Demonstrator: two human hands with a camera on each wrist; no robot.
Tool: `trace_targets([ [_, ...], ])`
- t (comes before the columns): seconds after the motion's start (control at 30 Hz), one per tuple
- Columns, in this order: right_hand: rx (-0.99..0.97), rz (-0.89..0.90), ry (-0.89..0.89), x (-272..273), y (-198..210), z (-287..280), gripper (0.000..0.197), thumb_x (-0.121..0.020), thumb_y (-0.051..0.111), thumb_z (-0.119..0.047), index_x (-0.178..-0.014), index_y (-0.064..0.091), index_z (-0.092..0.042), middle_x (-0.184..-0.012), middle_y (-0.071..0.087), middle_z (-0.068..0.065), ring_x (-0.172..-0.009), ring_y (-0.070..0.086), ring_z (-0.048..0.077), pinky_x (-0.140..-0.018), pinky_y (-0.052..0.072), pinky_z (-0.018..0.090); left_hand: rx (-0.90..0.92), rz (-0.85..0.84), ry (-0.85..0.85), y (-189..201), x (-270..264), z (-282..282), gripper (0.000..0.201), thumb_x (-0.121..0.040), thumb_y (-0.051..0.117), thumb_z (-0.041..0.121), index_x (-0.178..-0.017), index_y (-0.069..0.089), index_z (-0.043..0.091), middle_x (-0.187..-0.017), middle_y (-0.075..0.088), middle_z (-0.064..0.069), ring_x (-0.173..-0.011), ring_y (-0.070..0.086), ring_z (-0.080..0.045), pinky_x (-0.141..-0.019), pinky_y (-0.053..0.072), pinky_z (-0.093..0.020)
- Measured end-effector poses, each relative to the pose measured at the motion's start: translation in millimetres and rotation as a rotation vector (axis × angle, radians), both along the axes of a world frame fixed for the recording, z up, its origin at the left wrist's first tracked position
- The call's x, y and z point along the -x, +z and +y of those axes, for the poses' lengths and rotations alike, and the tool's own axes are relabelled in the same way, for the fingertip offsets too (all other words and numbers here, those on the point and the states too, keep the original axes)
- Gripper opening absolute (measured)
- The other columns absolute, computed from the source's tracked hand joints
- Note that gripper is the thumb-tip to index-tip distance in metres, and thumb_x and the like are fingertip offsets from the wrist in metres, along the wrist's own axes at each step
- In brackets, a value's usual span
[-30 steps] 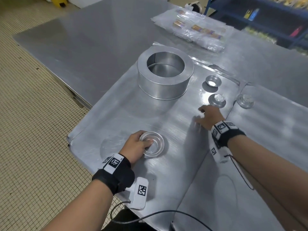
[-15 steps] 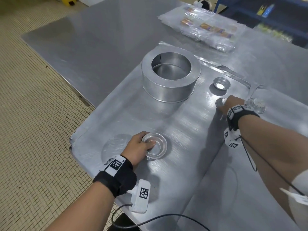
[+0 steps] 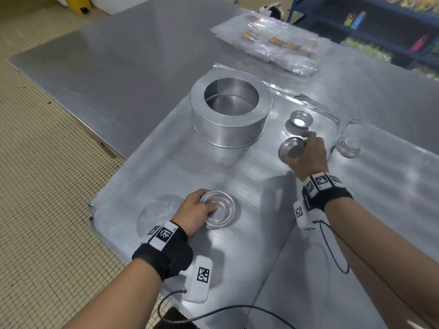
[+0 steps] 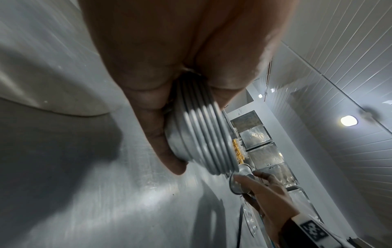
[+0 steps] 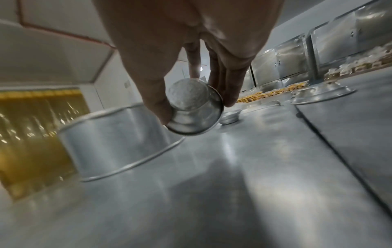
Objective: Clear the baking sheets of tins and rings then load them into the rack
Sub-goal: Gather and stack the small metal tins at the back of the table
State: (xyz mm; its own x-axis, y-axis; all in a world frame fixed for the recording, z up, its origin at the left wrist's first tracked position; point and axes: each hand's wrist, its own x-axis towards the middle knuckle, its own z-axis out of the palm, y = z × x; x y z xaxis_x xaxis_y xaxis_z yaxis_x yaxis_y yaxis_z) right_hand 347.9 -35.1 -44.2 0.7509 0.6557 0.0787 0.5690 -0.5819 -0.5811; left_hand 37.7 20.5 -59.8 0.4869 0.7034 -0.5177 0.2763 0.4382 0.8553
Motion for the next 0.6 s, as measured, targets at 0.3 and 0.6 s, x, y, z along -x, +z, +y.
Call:
trace_targets([
  [0.3,-0.564,0.137,0.262,111.4,3.1,-49.6,0.068,-0.065,0.092,-0.019,-0.117,0.048,-0.021,-0.116,0.05,0.009,-0.107,0.061,0.021,-0.09,0.056,0.026,0.079,-0.063,0.023,13.5,-12.9,-5.6,0.01,-0.094,0.064,0.014,-0.096,0.071,0.008,-0.075,0.066,-0.002,-0.068,0.058,-0.016,-0.061,0.044,-0.025],
  [0.6,-0.511,0.167,0.37,176.1,-0.9,-80.4,0.07,-0.062,0.093,-0.02,-0.116,0.048,-0.021,-0.117,0.06,-0.009,-0.107,0.061,0.001,-0.088,0.048,0.013,0.191,-0.139,-0.061,14.7,-14.4,-5.8,0.065,-0.085,0.065,0.061,-0.117,0.069,0.004,-0.109,0.072,-0.021,-0.101,0.071,-0.036,-0.092,0.054,-0.045],
])
